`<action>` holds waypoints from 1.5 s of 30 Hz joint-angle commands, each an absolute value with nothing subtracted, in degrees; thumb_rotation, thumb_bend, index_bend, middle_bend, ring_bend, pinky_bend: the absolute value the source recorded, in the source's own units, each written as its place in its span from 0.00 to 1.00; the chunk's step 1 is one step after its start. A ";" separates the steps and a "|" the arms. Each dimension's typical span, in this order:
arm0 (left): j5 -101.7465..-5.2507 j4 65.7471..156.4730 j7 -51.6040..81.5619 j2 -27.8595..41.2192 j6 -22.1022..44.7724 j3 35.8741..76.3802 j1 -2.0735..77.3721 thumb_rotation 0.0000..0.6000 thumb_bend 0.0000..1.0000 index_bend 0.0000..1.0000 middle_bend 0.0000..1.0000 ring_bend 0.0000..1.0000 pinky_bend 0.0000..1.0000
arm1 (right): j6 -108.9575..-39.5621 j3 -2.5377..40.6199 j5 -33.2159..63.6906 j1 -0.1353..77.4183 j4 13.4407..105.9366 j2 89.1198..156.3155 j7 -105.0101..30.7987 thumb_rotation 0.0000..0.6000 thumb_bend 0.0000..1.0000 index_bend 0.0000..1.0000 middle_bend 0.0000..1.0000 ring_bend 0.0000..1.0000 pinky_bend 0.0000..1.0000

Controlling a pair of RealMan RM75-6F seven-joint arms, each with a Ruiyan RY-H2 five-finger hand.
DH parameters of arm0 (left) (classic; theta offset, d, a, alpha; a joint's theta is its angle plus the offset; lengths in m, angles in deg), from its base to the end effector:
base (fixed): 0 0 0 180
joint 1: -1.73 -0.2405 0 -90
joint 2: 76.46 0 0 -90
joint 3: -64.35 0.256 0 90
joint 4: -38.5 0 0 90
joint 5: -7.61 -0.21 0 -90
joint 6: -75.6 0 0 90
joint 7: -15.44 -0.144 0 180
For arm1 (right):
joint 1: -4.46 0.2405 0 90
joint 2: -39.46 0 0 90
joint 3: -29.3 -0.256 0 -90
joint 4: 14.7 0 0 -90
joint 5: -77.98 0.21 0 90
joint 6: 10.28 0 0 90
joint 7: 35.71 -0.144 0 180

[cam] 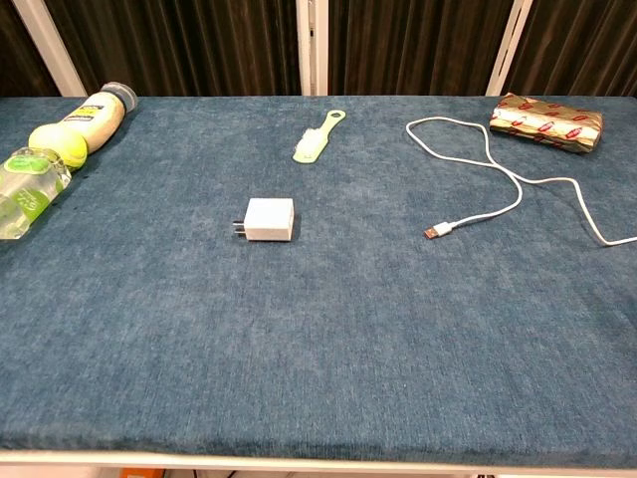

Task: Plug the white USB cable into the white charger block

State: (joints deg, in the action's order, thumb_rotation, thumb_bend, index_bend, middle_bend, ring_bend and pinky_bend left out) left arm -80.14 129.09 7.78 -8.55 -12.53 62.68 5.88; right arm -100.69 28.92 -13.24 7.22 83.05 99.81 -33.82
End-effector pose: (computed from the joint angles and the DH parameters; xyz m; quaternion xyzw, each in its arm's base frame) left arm -0.3078 0.1727 0.1431 -0.6123 -0.3459 -0.3711 0.6065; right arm -0.2898 -0.1595 0.1729 0.6048 -0.3632 0.4087 0.5790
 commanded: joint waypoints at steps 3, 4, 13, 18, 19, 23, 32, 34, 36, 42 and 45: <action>-79.90 128.92 7.85 -8.39 -12.07 62.51 6.12 1.00 0.09 0.12 0.12 0.01 0.00 | -99.58 28.73 -13.02 7.54 83.57 99.66 -33.34 1.00 0.12 0.13 0.24 0.06 0.05; -79.89 128.92 7.81 -8.36 -12.01 62.51 6.15 1.00 0.09 0.12 0.12 0.01 0.00 | -99.36 28.69 -13.07 7.66 83.65 99.63 -33.25 1.00 0.12 0.13 0.24 0.06 0.05; -79.77 129.41 7.27 -8.27 -11.26 62.32 6.64 1.00 0.09 0.12 0.12 0.01 0.00 | -89.73 27.26 -15.85 15.08 83.44 100.75 -34.72 1.00 0.16 0.14 0.28 0.07 0.05; -80.21 130.14 6.40 -8.46 -11.28 62.40 6.80 1.00 0.09 0.12 0.12 0.01 0.00 | -77.97 24.78 -15.48 24.03 83.37 104.29 -31.14 1.00 0.17 0.20 0.32 0.08 0.05; -80.21 130.19 6.37 -8.45 -11.22 62.41 6.83 1.00 0.09 0.12 0.12 0.01 0.00 | -75.76 24.29 -14.98 25.67 83.13 105.24 -31.01 1.00 0.18 0.21 0.32 0.08 0.05; -80.26 130.33 6.15 -8.36 -11.12 62.56 6.81 1.00 0.09 0.12 0.12 0.01 0.00 | -67.66 21.75 -11.04 31.94 79.97 110.52 -30.25 1.00 0.21 0.23 0.32 0.08 0.05; -79.82 130.35 6.51 -8.44 -11.55 62.78 6.16 1.00 0.09 0.12 0.12 0.01 0.00 | -60.42 20.71 -7.05 39.95 69.25 122.82 -22.79 1.00 0.21 0.36 0.32 0.08 0.05; -79.66 130.20 6.73 -8.38 -11.52 62.81 6.07 1.00 0.09 0.12 0.12 0.01 0.00 | -60.52 21.22 -7.13 40.53 67.48 124.50 -21.67 1.00 0.22 0.37 0.33 0.08 0.05; -79.59 130.05 6.92 -8.31 -11.51 62.84 6.00 1.00 0.09 0.12 0.12 0.01 0.00 | -60.90 21.69 -7.17 40.71 66.12 125.57 -20.76 1.00 0.22 0.39 0.33 0.08 0.05; -79.52 129.45 7.57 -8.01 -11.28 62.88 6.01 1.00 0.09 0.12 0.12 0.01 0.00 | -63.41 22.39 -5.75 39.98 62.45 128.38 -19.58 1.00 0.24 0.42 0.35 0.08 0.05; -79.52 129.19 7.85 -7.85 -11.05 62.85 6.15 1.00 0.09 0.12 0.11 0.01 0.00 | -64.07 22.47 -4.80 39.76 61.04 129.60 -19.53 1.00 0.25 0.42 0.35 0.08 0.05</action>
State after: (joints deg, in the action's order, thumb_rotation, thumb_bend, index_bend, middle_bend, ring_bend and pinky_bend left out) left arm -79.52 129.22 7.82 -7.88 -11.08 62.86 6.12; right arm -63.71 22.38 -5.24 39.91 61.58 129.09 -19.65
